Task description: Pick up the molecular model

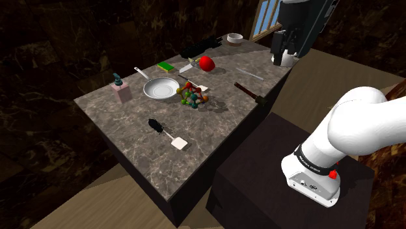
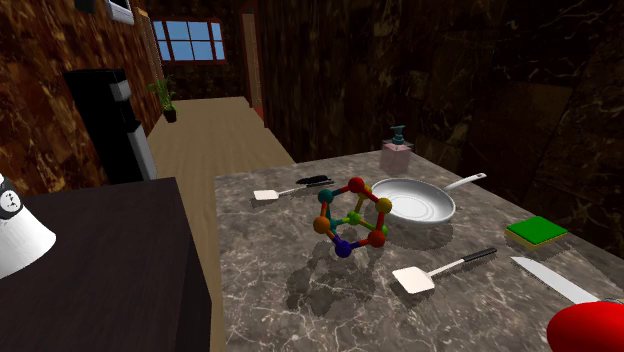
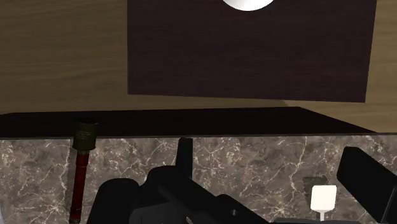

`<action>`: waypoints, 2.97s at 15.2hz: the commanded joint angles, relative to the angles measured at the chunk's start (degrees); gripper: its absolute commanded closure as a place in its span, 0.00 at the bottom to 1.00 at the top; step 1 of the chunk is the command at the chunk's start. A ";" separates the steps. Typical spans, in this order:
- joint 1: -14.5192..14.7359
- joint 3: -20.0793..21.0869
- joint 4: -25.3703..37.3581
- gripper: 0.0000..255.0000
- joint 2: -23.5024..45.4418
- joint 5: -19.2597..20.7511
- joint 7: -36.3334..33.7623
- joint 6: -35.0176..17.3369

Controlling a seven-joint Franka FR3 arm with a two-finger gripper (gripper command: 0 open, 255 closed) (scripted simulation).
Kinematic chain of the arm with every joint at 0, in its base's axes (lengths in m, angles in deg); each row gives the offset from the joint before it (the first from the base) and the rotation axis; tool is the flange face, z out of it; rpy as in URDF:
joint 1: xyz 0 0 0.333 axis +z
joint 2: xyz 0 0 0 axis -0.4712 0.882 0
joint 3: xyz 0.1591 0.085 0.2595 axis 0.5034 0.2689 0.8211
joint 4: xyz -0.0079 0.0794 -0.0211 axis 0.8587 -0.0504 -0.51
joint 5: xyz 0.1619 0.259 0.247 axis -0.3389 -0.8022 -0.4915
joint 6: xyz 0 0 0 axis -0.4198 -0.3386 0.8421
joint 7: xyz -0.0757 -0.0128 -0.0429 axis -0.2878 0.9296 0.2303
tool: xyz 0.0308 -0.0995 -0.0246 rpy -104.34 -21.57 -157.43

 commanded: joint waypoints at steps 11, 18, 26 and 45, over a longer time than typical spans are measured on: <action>0.07 0.72 -0.15 0.00 17.70 1.30 -2.56 -19.92; -0.17 1.25 4.75 0.00 32.43 2.96 -4.63 -31.12; -0.25 1.50 15.03 0.00 49.81 5.58 -7.20 -39.73; 1.20 0.12 54.20 0.00 88.86 9.15 -9.51 -42.97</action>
